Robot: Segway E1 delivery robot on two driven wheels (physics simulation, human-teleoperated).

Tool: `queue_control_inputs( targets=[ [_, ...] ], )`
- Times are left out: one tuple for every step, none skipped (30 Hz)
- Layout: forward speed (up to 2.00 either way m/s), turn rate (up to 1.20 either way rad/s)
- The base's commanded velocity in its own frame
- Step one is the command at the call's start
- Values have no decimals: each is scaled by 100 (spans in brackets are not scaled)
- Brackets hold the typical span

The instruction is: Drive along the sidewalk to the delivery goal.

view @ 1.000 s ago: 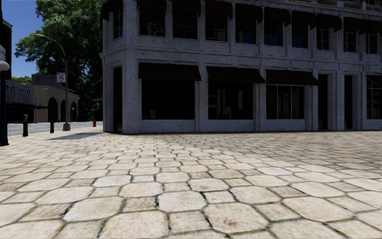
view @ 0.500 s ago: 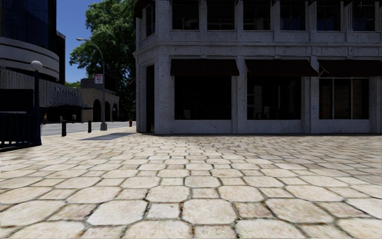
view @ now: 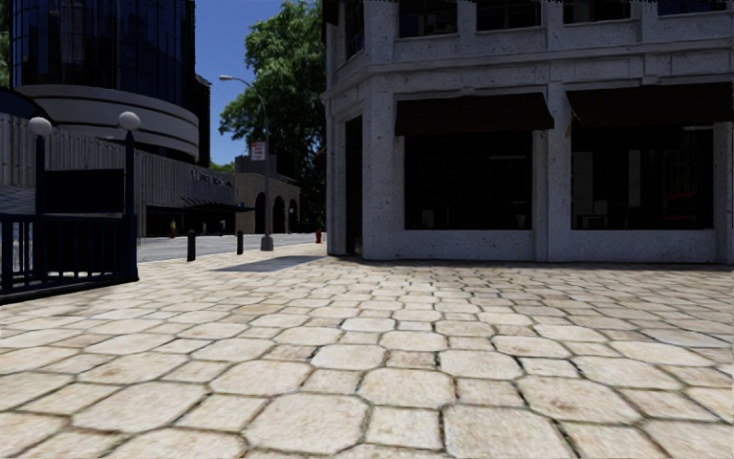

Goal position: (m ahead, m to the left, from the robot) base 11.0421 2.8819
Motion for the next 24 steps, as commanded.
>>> queue_control_inputs(
  targets=[
    [195, 48],
    [195, 47],
    [195, 47],
    [195, 45],
    [195, 44],
    [195, 43],
    [195, 43],
    [195, 43],
    [195, 43],
    [195, 43],
    [195, 43],
    [195, 43],
    [195, 43],
    [195, 43],
    [195, 43],
    [195, 43],
    [195, 43],
    [195, 44],
    [195, 46],
    [195, 46],
    [195, 46],
    [195, 47],
    [195, 47],
    [195, 47]
  ],
)
